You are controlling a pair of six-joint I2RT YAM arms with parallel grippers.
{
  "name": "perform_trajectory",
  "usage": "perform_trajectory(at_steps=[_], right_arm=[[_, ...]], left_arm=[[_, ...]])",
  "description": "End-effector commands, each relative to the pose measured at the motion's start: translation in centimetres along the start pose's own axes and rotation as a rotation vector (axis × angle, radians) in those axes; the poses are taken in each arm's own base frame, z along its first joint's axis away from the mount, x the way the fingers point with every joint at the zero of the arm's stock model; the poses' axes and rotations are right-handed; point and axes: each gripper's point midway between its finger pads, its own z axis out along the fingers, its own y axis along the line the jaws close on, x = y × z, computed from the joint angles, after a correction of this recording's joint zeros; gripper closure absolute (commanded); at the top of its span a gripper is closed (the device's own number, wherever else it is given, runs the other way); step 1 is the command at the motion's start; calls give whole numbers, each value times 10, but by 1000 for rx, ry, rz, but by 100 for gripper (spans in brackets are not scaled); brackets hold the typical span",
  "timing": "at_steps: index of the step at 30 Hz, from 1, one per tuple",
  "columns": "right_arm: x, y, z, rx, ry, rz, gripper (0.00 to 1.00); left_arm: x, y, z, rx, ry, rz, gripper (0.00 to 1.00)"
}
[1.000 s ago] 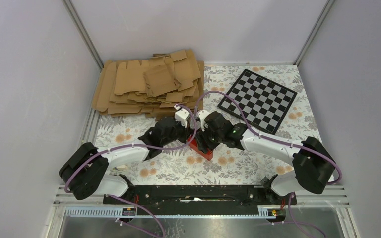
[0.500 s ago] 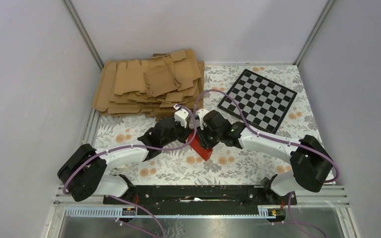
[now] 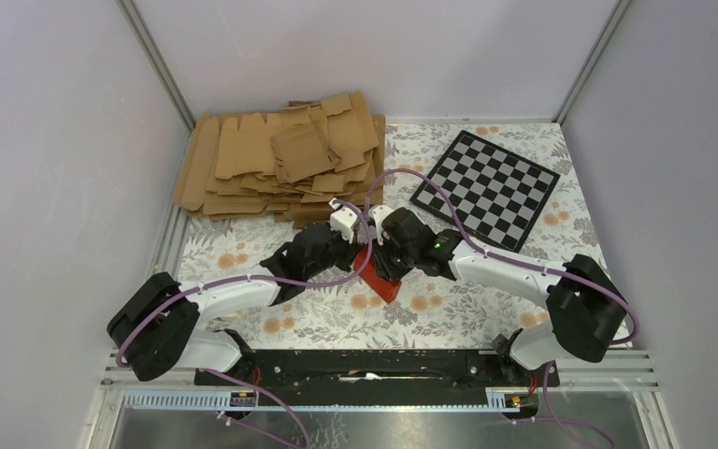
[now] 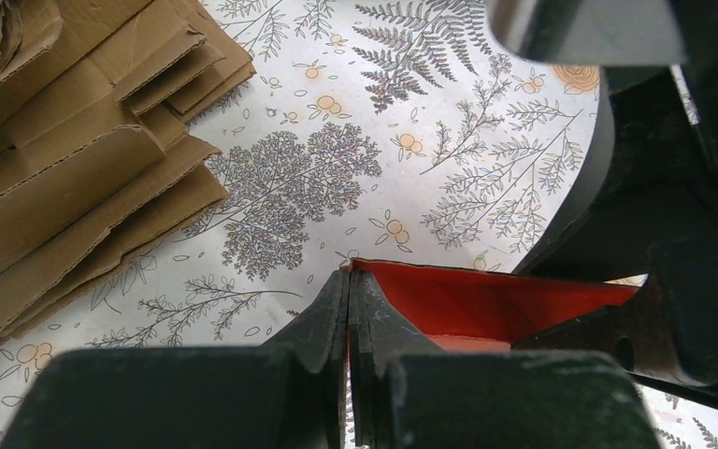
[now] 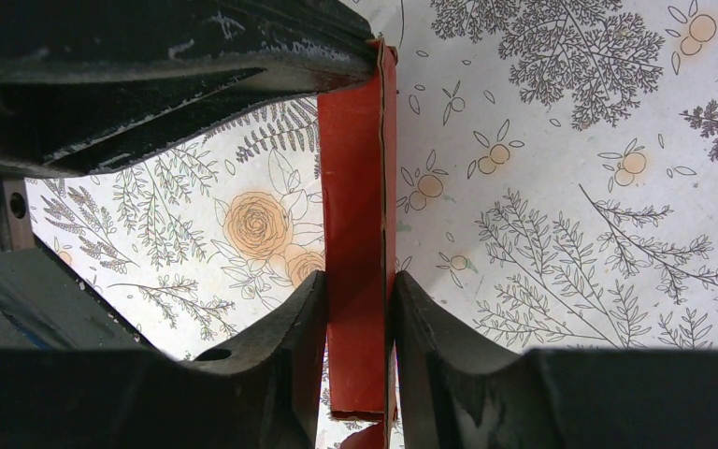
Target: Fold the paper box
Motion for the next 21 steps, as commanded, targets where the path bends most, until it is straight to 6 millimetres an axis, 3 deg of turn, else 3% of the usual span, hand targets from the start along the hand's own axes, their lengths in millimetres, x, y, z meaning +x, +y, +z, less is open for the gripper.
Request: perform_trajectory(at_steps=[1, 8, 12, 18, 21], right_arm=[[-11, -1, -5, 25, -18, -15, 67], [-7, -7, -11, 54, 6, -53, 64], [-7, -13, -15, 82, -6, -69, 48], [-4, -17, -14, 98, 3, -83, 48], [-3, -19, -14, 107, 5, -86, 54]], left_arm=[[-11, 6, 2, -50, -28, 29, 100], [-5, 13, 5, -96, -9, 44, 100], [-5, 14, 5, -102, -13, 36, 100], [3, 8, 3, -64, 4, 23, 100], [4, 5, 1, -54, 1, 8, 100]])
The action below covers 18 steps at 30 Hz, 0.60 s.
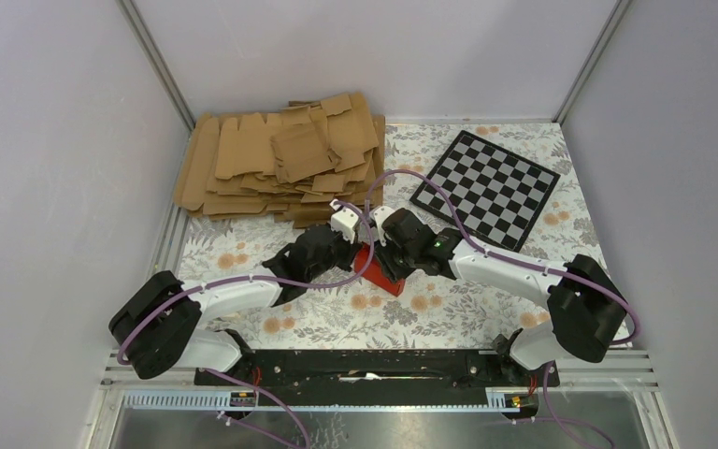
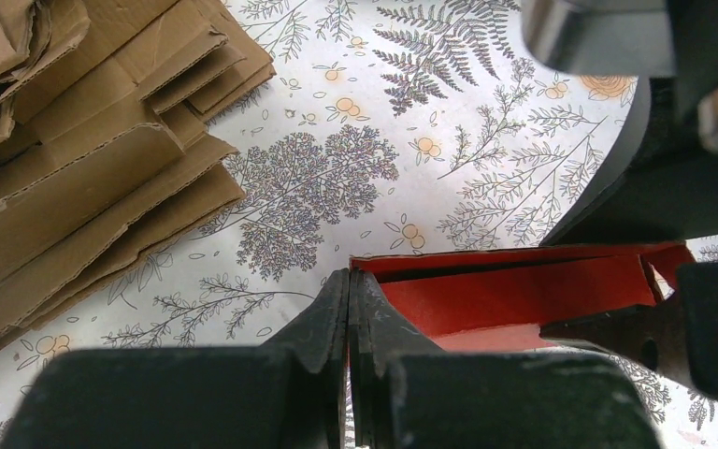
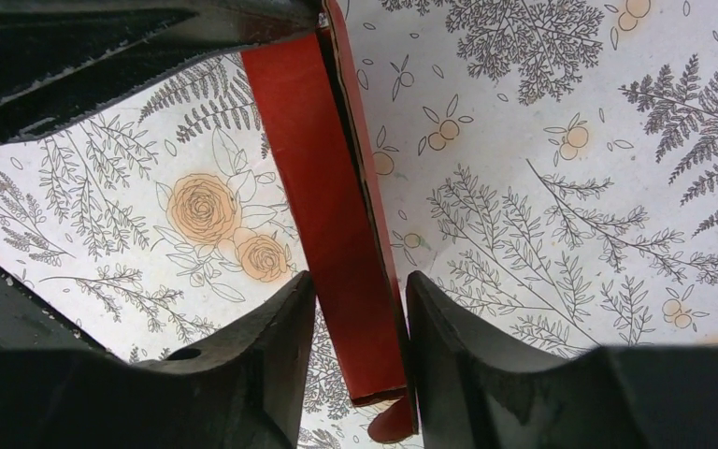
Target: Fold the paper box
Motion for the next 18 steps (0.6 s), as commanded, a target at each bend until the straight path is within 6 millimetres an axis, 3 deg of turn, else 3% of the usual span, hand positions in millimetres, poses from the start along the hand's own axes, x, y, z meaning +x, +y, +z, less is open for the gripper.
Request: perform_trajectory(at_steps=[1, 9, 15, 18], right_arm=[[-11, -4, -9, 29, -35, -32, 56], [-9, -9, -14, 53, -46, -39, 63], [-9, -13, -18, 71, -59, -46, 55], [-10, -18, -18, 99, -64, -42, 40]], left_arm=[[5, 0, -3, 4, 10, -11, 100], [8, -2, -6, -14, 34, -10, 100], [24, -5, -4, -44, 75, 9, 100], [28, -5, -3, -54, 89, 13, 100]])
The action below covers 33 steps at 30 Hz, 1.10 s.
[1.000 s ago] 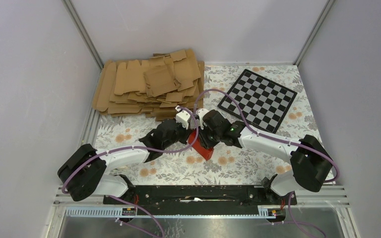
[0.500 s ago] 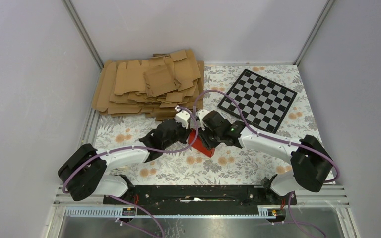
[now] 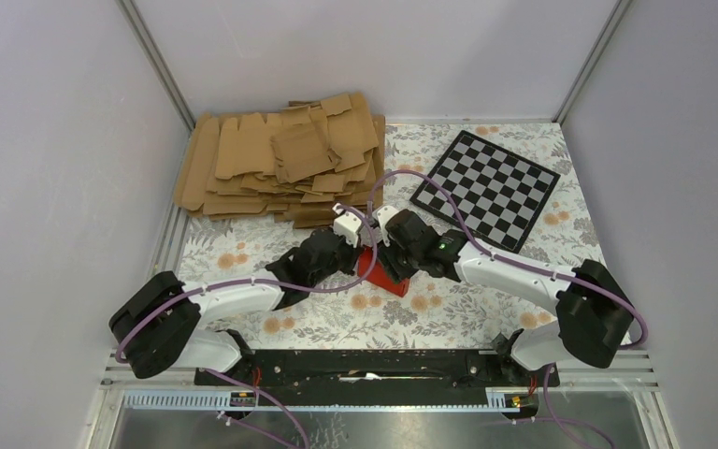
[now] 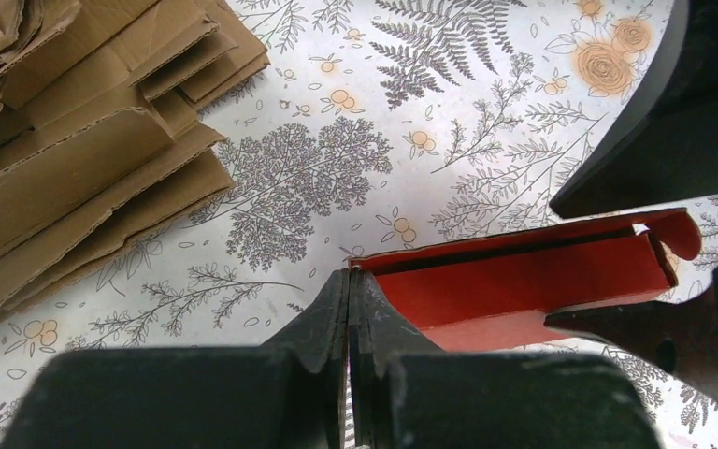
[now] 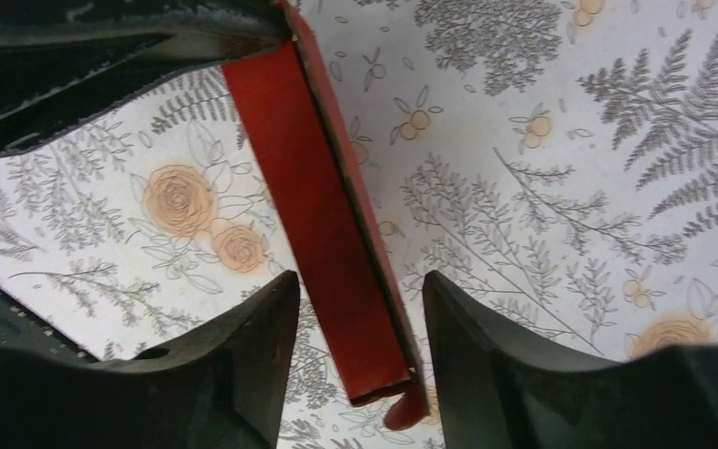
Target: Fold the paper box
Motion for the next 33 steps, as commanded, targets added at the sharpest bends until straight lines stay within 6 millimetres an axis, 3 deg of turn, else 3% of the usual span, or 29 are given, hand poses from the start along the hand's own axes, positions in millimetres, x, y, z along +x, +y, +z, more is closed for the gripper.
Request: perform_trajectory(at_steps=[1, 8, 16, 23, 33], right_arm=[[-9, -15, -10, 87, -46, -2, 37], [-6, -20, -15, 127, -33, 46, 34], [1, -16, -15, 97, -21, 44, 58], [-2, -14, -21, 84, -39, 30, 62], [-3, -4, -8, 19, -35, -19, 40]], left_arm=[[23, 3, -1, -36, 83, 17, 100], [20, -10, -4, -29, 58, 49, 100], [16, -16, -8, -16, 39, 52, 100], [18, -21, -14, 2, 39, -3, 100], [19, -28, -18, 36, 14, -49, 100]])
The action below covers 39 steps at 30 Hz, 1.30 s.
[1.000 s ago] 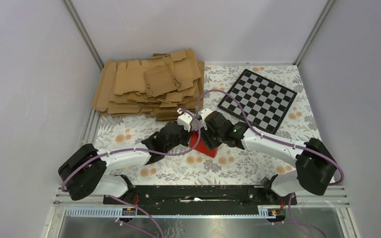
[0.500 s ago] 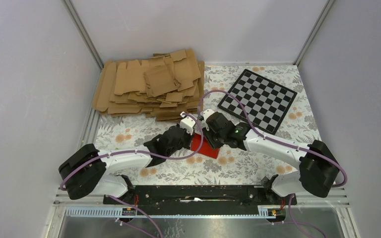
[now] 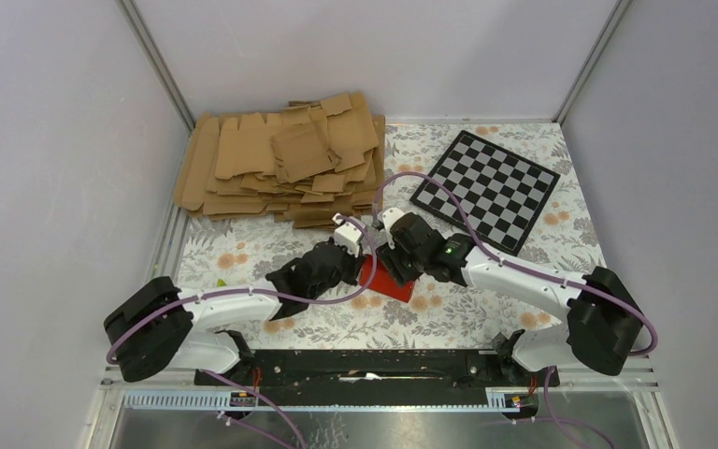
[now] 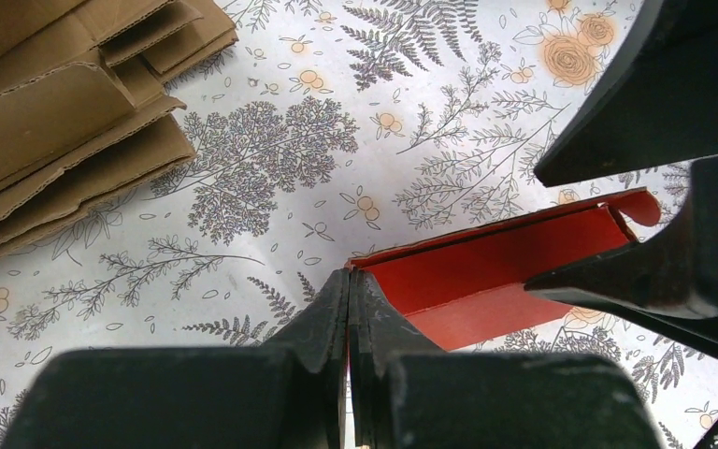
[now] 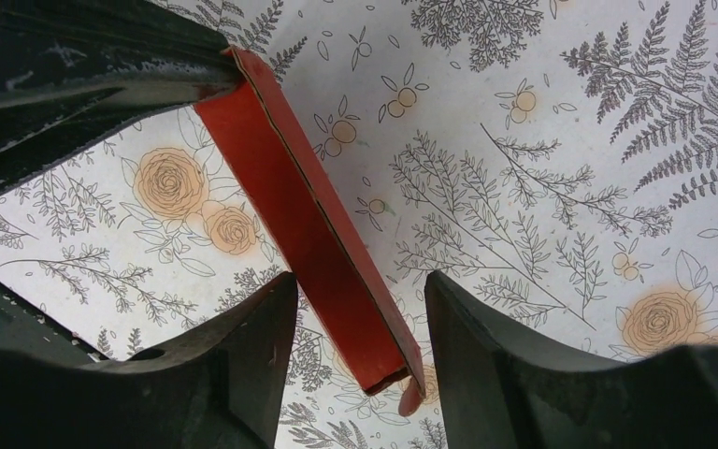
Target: Fold the paper box
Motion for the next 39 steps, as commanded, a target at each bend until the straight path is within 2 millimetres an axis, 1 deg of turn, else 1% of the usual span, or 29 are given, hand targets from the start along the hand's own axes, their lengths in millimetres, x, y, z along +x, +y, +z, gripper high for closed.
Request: perform_trajectory(at_steps=[1, 8, 10, 13, 14, 18, 20, 22, 24, 27, 29, 31, 33, 35, 37, 39], right_arm=[[-12, 4, 6, -23, -25, -39, 38], [-10, 12, 16, -70, 11, -55, 35], [-10, 12, 17, -65, 11, -52, 40], [-11, 8, 15, -42, 4, -46, 55], [-11, 5, 14, -26, -2, -40, 58], [-9, -17, 4, 96, 4, -37, 63], [-6, -19, 2, 105, 9, -41, 64], [-5, -16, 0, 86, 7, -39, 64], [-3, -12, 1, 61, 14, -32, 64], [-1, -6, 3, 31, 10, -24, 64], [0, -3, 4, 12, 17, -22, 65], [2, -1, 5, 3, 22, -20, 65], [3, 0, 5, -3, 23, -21, 65], [3, 0, 4, -7, 21, -21, 66], [2, 2, 5, -13, 18, -19, 66], [2, 3, 5, -18, 10, -14, 67]], left_arm=[[10, -7, -6, 36, 17, -9, 100], [4, -12, -16, 68, -43, -8, 100], [4, -12, -17, 72, -48, -5, 100], [4, -13, -18, 78, -46, -4, 100], [4, -14, -18, 79, -45, -7, 100], [4, -14, -19, 79, -40, -26, 100], [9, -14, -17, 78, -29, -28, 100], [12, -12, -15, 64, -20, -32, 99], [11, -11, -14, 55, -19, -38, 93], [6, -13, -19, 68, -29, -49, 74], [0, -8, -25, 41, -50, -75, 64], [-9, 0, -32, 27, -81, -123, 56], [-19, 6, -38, 54, -108, -206, 49], [-31, 14, -41, 89, -125, -296, 40], [-42, 20, -39, 115, -124, -358, 35], [-52, 27, -32, 110, -111, -410, 30]])
